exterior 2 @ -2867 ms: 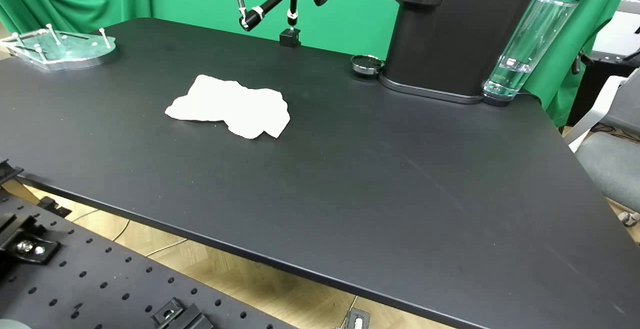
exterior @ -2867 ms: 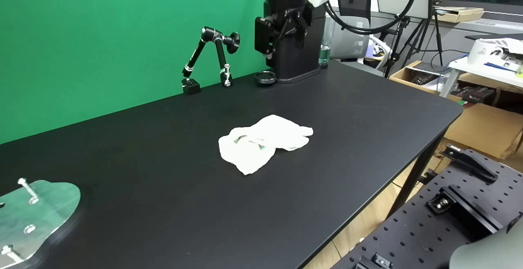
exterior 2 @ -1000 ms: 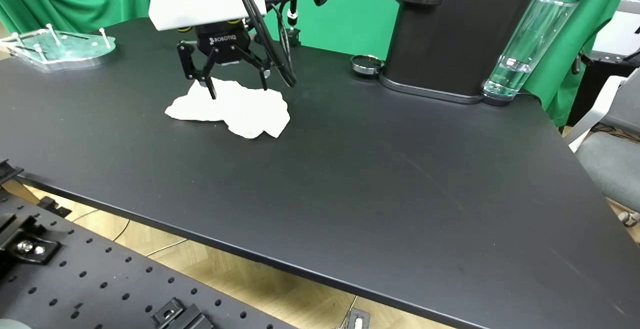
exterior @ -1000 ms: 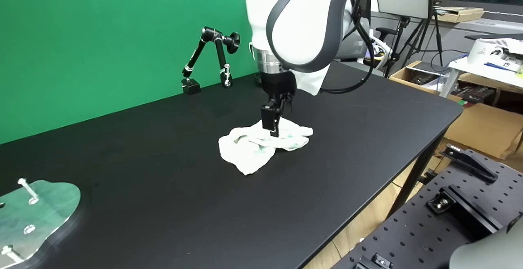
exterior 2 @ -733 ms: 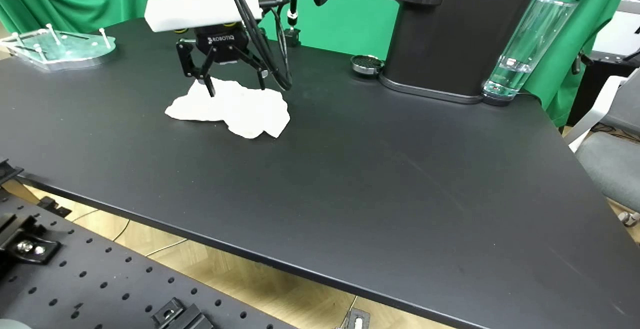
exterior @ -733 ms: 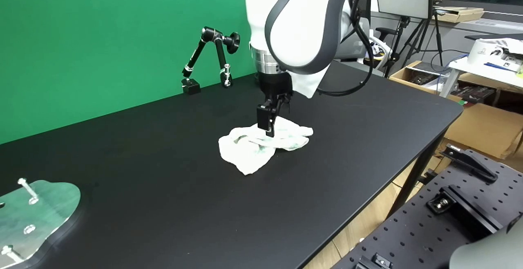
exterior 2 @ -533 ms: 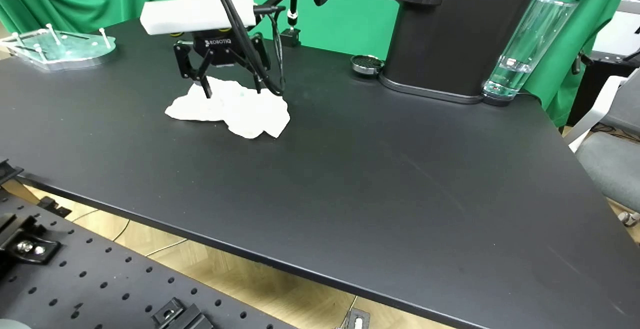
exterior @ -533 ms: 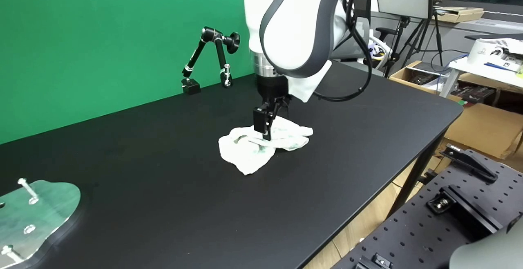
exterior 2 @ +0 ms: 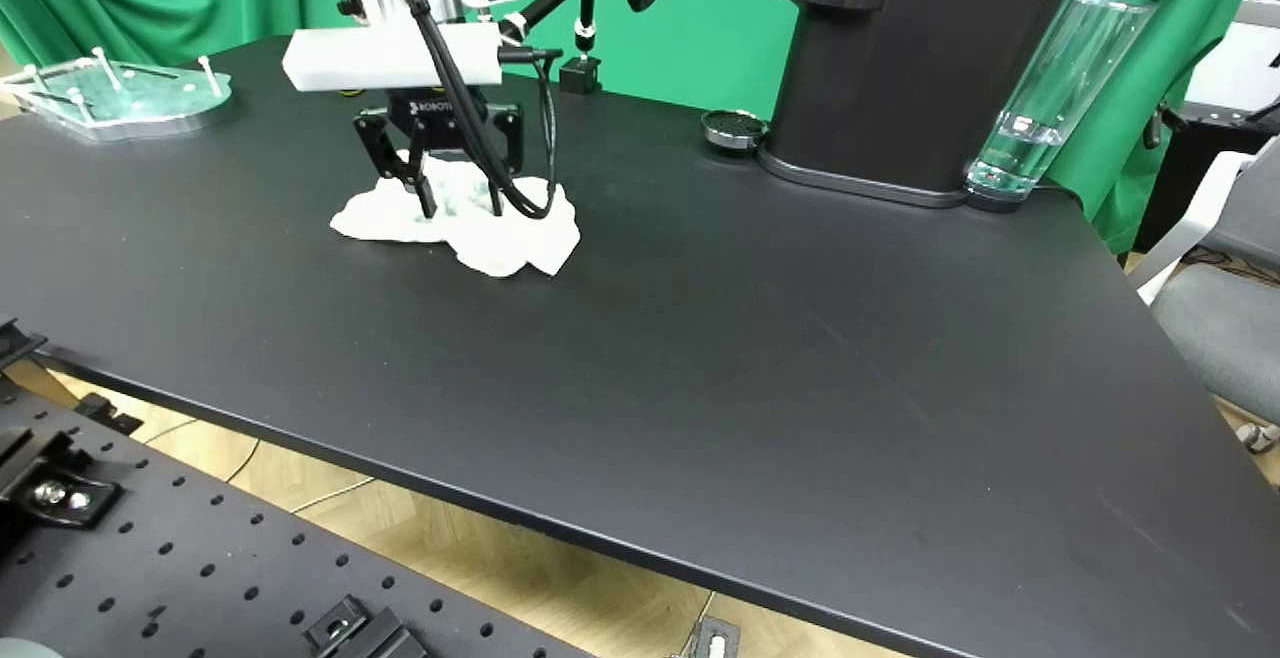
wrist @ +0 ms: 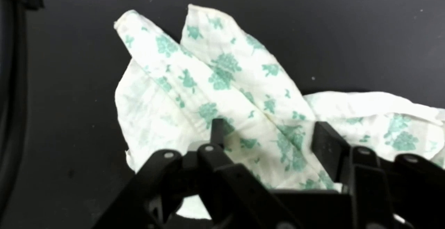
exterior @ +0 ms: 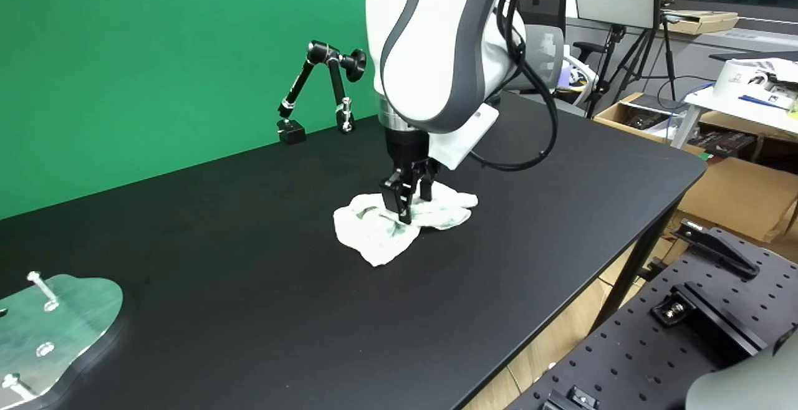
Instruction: Put the white towel on the black thing on top of the table
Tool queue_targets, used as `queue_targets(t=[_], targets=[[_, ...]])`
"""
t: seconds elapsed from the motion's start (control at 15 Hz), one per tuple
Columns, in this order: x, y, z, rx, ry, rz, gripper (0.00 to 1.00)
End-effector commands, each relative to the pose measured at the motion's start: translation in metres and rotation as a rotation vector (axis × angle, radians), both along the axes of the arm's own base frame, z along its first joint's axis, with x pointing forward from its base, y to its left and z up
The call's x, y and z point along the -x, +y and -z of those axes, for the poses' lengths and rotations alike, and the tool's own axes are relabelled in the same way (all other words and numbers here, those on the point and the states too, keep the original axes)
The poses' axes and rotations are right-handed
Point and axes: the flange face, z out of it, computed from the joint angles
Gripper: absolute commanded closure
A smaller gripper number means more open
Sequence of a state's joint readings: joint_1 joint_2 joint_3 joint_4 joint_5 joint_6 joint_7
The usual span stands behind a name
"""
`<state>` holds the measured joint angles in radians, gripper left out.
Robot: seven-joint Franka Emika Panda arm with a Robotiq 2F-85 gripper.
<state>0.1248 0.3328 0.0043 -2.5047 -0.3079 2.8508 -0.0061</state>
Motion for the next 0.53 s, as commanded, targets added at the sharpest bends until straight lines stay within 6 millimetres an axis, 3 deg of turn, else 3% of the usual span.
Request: queue_targets(t=[0.0,0.33,0.47], targets=[[-0.0086,0.0002,0.0036,-0.002,-0.003,0.037,0.62],[-0.0109,-0.0022,0.0040,-0.002,-0.001,0.048,0.95],[-0.0109,-0.0020,0.0002,0.000,-0.004,0.048,1.00]])
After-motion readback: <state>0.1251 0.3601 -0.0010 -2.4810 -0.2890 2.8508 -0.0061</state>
